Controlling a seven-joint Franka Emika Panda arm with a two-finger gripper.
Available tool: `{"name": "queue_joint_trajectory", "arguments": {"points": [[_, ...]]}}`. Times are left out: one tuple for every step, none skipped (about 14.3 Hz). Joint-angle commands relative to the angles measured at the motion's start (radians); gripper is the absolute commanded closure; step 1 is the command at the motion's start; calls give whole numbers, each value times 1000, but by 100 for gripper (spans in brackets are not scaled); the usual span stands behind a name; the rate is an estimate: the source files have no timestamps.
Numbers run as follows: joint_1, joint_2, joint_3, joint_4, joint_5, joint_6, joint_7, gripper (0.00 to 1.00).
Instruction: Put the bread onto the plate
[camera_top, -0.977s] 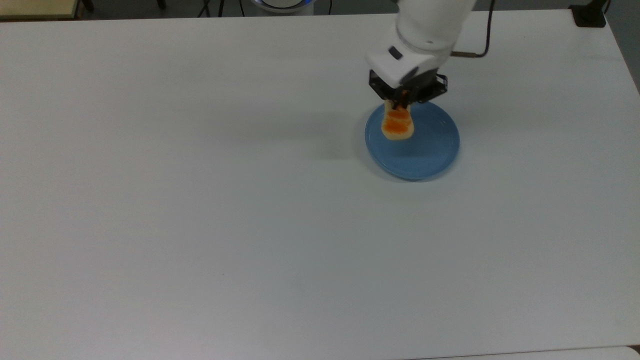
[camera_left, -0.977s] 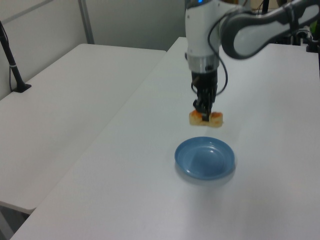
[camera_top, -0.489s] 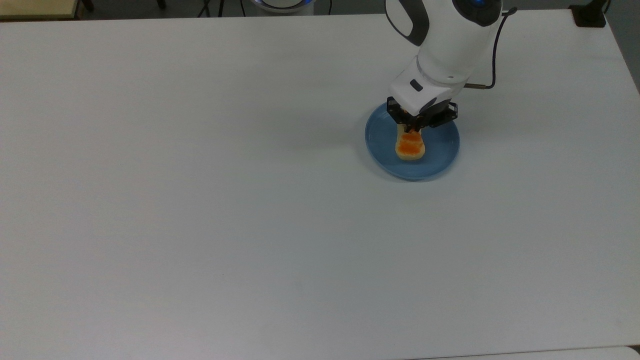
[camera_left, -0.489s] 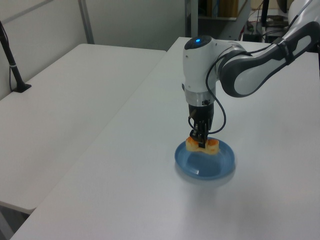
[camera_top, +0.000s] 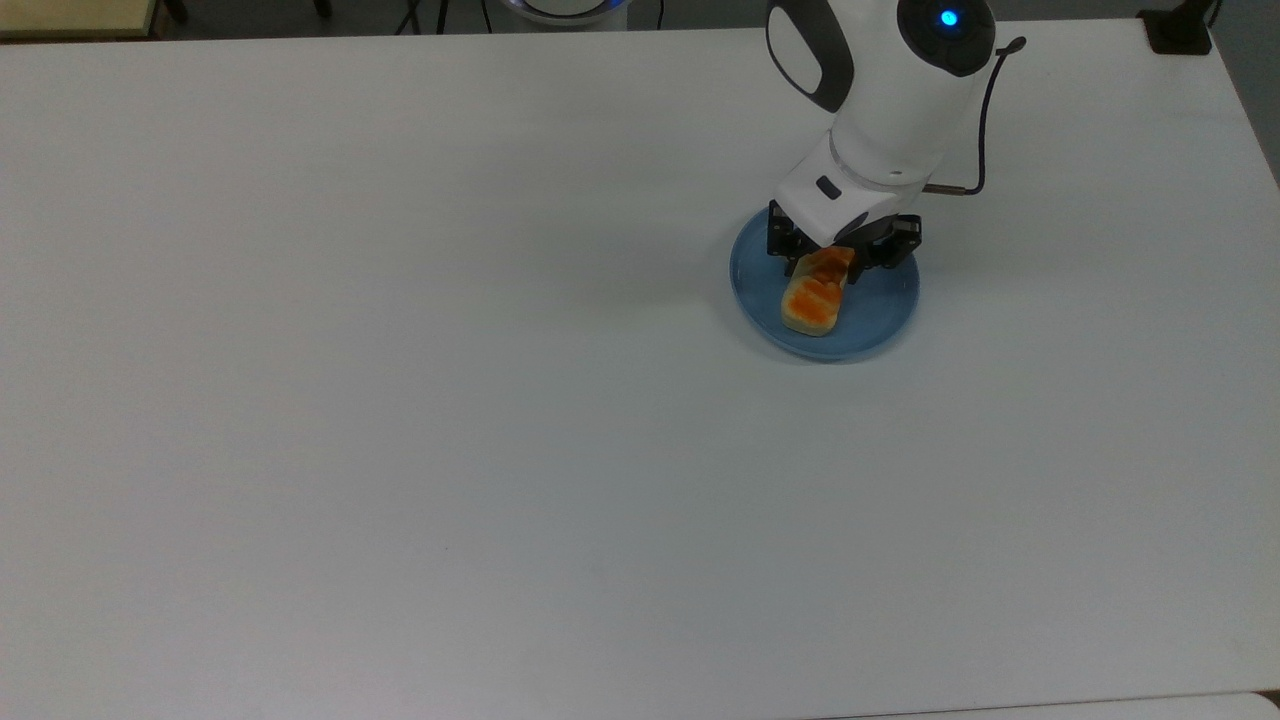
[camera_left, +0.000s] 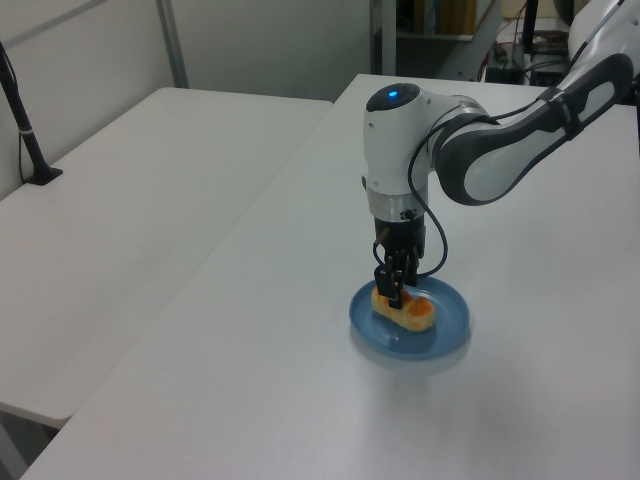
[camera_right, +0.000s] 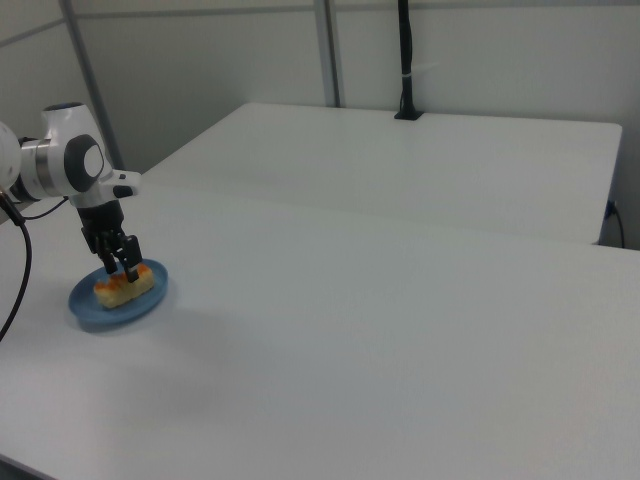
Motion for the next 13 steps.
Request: {"name": "queue_joint_trajectory", "arguments": {"points": [[10,-11,-6,-13,-24,17,27,0],[7,-21,-6,-9,-23,8,27,0],[-3,-37,-6,-8,-21,3,27,0],[-13,-66,-6,-6,-14,-27,27,0],[-38,-100,-6,-3,-6,-76,24,0],[-87,-154,-4,12,3,-149,20,0],[-108,-184,-4,21,16,-190,20,0],[-134,-223,-6,26,29,-220,14,0],[-173,-264,-6,27,37,-249,-13,0],[-208,-298,-7,29,39,-283,-68,0],[-236,-327,-15,35,40,-325,-138,0],[-268,-350,-19,47,40,-357,-212,0],[-303,-373,-22,52,39,-381,-280,0]]}}
